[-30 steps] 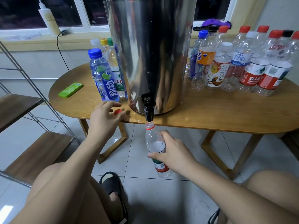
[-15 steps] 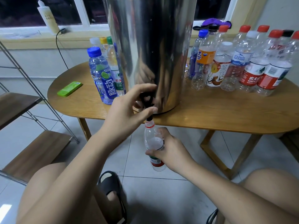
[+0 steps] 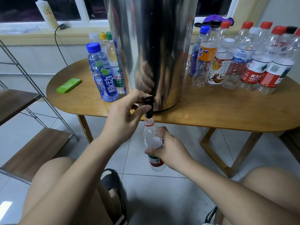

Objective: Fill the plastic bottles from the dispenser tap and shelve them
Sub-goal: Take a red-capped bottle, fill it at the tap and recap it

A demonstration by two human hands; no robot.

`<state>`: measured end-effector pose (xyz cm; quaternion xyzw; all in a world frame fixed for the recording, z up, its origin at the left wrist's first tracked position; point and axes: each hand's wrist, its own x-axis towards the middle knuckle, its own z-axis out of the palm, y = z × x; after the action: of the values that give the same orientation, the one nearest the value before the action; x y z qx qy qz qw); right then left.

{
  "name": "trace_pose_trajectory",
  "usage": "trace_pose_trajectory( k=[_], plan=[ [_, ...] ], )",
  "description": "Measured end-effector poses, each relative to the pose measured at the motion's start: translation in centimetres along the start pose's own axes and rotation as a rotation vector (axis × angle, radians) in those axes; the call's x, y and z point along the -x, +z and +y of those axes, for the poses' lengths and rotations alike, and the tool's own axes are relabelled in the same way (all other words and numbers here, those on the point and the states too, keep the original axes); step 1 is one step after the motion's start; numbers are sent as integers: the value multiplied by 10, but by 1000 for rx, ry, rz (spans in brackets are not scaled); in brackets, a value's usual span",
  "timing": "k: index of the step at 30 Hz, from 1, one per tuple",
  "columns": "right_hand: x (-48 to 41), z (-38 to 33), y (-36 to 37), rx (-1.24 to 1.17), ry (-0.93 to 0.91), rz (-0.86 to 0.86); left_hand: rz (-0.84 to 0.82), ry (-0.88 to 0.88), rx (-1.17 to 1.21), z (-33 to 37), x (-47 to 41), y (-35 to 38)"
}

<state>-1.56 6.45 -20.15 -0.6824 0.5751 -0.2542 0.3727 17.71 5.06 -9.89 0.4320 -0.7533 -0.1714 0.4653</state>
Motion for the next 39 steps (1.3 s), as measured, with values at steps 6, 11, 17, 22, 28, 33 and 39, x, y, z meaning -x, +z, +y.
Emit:
trace_pose_trajectory(
  k=[6, 11, 17, 22, 28, 33, 39],
  plan=[
    [0, 2, 1, -16, -3, 0, 32, -2, -10, 3, 2, 2],
    [-2, 5, 2, -2, -4, 3, 62, -30, -1, 6, 5, 5],
    [-3, 8, 3, 30, -13, 14, 90, -81, 58, 10, 9, 10],
    [-6, 11, 5, 37, -23, 27, 92, -108, 109, 12, 11, 12],
    [-9, 16, 9, 51, -25, 28, 108, -112, 115, 13, 10, 12],
    [-13, 18, 13, 48, -42, 46, 106, -126, 131, 12, 11, 13],
    [-17, 20, 15, 44, -58, 42, 96, -125, 139, 12, 11, 12]
  ],
)
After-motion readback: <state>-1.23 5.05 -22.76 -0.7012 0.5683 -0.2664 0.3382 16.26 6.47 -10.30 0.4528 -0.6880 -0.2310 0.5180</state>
